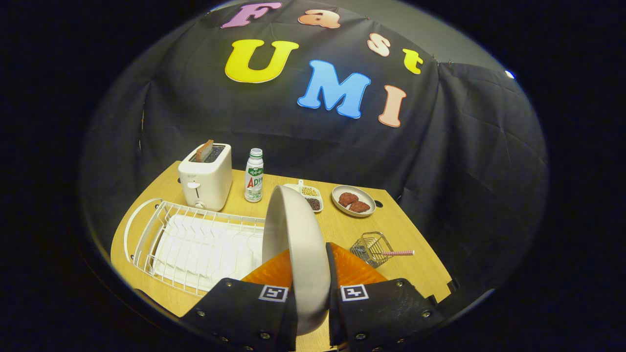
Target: Take the plate from the dish rack, then take the spoon from the basket and place it into the plate.
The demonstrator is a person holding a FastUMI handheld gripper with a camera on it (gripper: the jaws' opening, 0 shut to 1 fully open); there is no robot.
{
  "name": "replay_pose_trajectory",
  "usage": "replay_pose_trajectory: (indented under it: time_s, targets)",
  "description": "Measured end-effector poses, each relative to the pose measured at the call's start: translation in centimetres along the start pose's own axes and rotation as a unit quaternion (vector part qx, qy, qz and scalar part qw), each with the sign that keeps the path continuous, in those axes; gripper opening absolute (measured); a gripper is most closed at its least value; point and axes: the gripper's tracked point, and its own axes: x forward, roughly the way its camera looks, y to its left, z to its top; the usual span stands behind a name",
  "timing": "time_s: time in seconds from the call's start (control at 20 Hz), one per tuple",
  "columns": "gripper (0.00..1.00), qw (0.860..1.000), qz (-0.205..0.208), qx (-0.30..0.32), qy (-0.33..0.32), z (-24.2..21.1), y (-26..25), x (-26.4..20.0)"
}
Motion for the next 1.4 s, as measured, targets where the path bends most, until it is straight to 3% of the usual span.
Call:
replay_pose_trajectory:
  time_s: [0.6,1.2,1.4]
  targets:
    - [0.25,0.999,0.036,-0.033,0.025,-8.9,-0.6,-6.8]
    - [0.25,0.994,0.058,0.013,0.09,-17.4,-3.5,-5.3]
    - [0.25,0.988,0.107,0.074,0.089,-18.0,-2.9,-4.5]
